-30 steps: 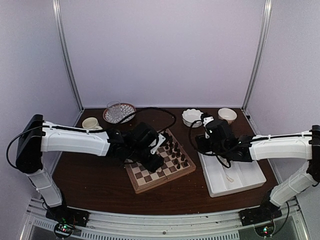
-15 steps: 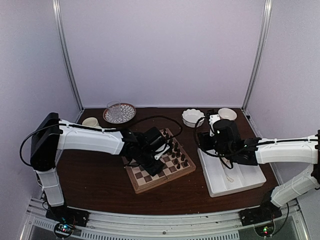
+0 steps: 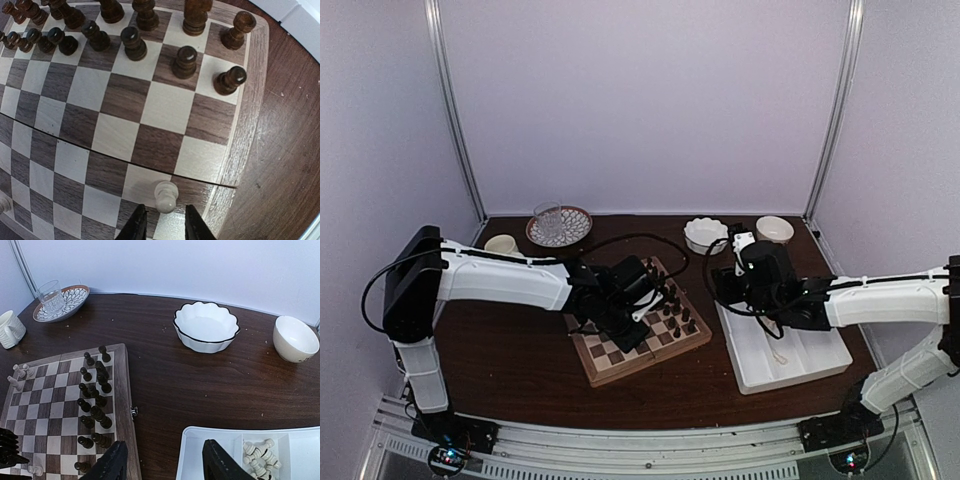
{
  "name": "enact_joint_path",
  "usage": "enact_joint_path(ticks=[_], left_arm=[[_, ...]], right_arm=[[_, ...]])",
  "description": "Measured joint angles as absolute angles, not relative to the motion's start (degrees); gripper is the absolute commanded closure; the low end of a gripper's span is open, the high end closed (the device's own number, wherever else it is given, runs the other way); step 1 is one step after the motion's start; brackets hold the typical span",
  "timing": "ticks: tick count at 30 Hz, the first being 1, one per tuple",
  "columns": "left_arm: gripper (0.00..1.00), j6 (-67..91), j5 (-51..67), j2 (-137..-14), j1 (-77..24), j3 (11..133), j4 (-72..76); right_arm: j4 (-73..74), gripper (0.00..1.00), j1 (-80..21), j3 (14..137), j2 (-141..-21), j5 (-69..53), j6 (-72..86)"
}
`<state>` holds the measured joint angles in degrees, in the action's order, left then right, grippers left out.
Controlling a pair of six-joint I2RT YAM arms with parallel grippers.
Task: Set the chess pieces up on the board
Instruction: Pick up the pawn from the chessboard.
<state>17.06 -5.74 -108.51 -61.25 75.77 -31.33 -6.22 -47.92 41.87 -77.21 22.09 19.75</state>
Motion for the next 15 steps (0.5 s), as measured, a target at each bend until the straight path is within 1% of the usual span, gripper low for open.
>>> enact_joint_path(ticks=[3,6,15], left_arm=[[0.76,16.97,-5.76,-108.51,-61.30,75.77,-31.31],[0.73,16.88,-5.74,-108.55,-61.34,75.77,-31.29],[0.74,16.38,-5.76,-108.75,-61.45,75.77,-30.48]], right_arm=[[-6.22,0.46,-47.92,42.13,-77.43,21.80,19.77],[-6.17,0.46,-47.92,42.44,-77.69,21.61,19.75],[-6.15,0.46,-47.92,42.78,-77.84,20.99,19.77]])
